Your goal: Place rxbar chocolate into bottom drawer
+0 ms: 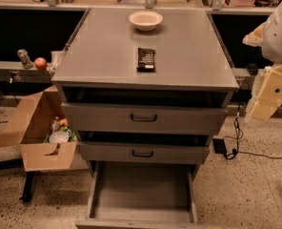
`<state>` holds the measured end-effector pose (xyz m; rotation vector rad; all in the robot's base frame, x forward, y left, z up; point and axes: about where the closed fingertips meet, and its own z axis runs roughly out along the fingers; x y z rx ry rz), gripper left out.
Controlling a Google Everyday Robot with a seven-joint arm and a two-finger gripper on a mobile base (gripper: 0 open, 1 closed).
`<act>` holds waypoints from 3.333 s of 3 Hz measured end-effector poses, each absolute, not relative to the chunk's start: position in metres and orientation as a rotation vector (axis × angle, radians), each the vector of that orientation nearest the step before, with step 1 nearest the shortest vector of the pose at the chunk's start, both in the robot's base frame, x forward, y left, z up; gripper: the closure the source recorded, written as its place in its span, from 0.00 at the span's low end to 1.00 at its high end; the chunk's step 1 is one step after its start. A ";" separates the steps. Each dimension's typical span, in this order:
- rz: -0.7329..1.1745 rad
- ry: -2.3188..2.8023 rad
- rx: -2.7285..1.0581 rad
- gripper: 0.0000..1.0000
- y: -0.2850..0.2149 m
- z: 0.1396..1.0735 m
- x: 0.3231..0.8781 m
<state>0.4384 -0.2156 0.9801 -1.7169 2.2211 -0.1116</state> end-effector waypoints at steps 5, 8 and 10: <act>-0.047 2.131 -1.122 0.00 -0.231 0.961 0.584; 0.026 2.120 -0.841 0.00 -0.209 0.955 0.652; 0.147 2.106 -0.722 0.00 -0.174 0.948 0.699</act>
Offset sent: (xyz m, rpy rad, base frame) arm 0.0525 -0.0199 -0.0209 0.1300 -0.1161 -0.1121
